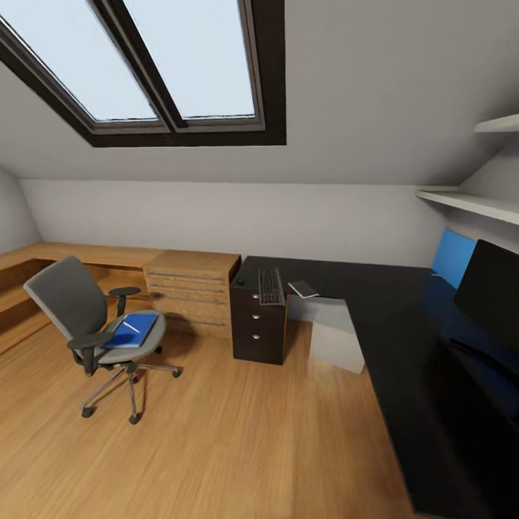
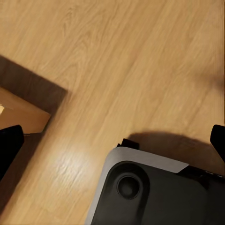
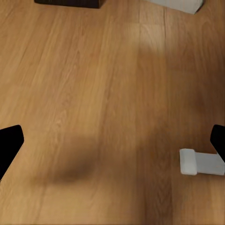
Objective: In the bedroom, organize the workspace by keeping the computer under the desk, ensuring the monitor is on the desk, placing the keyboard on the desk next to the monitor, placing the mouse on the desk next to the keyboard, moving the folder from the swivel chair onto the desk next to the mouse, stacking the notebook on top of the folder with the pen on top of the notebook, and positioning the swivel chair next to the desk.
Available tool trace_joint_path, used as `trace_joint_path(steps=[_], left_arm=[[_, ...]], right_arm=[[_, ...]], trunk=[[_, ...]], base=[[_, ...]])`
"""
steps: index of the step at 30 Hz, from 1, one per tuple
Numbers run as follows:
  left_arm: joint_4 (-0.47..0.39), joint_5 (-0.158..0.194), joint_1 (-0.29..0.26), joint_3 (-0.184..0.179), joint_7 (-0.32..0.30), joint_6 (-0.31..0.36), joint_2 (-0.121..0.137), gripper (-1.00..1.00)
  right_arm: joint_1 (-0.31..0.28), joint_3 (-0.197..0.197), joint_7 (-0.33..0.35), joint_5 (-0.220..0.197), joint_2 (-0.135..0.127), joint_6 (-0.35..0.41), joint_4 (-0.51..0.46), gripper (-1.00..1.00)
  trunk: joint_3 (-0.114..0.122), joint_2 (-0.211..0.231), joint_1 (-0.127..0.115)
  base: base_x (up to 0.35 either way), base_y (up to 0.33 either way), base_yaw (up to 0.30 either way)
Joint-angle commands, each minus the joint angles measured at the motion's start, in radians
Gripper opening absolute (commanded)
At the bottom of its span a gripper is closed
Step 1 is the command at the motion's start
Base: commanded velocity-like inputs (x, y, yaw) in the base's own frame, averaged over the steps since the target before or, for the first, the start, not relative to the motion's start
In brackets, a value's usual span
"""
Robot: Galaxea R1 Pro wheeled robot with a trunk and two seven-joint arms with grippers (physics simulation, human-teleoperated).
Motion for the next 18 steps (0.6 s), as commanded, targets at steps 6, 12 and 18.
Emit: trace_joint_path(steps=[6,12,18], left_arm=[[-0.003,0.005,0.0,-0.009,0.008,-0.001,0.001,1.0],[-0.003,0.006,0.0,-0.009,0.008,0.0,0.001,1.0],[-0.003,0.006,0.0,-0.009,0.008,0.0,0.001,1.0]], right_arm=[[-0.001,0.009,-0.003,-0.01,0.0,-0.003,0.001,1.0],[-0.001,0.009,-0.003,-0.01,0.0,-0.003,0.001,1.0],[-0.001,0.009,-0.003,-0.01,0.0,-0.003,0.001,1.0]], trunk=[[-0.001,-0.001,0.001],[-0.001,-0.001,0.001],[-0.001,-0.001,0.001]], base=[[0.321,0.0,0.0],[0.321,0.02,0.0],[0.321,0.074,0.0]])
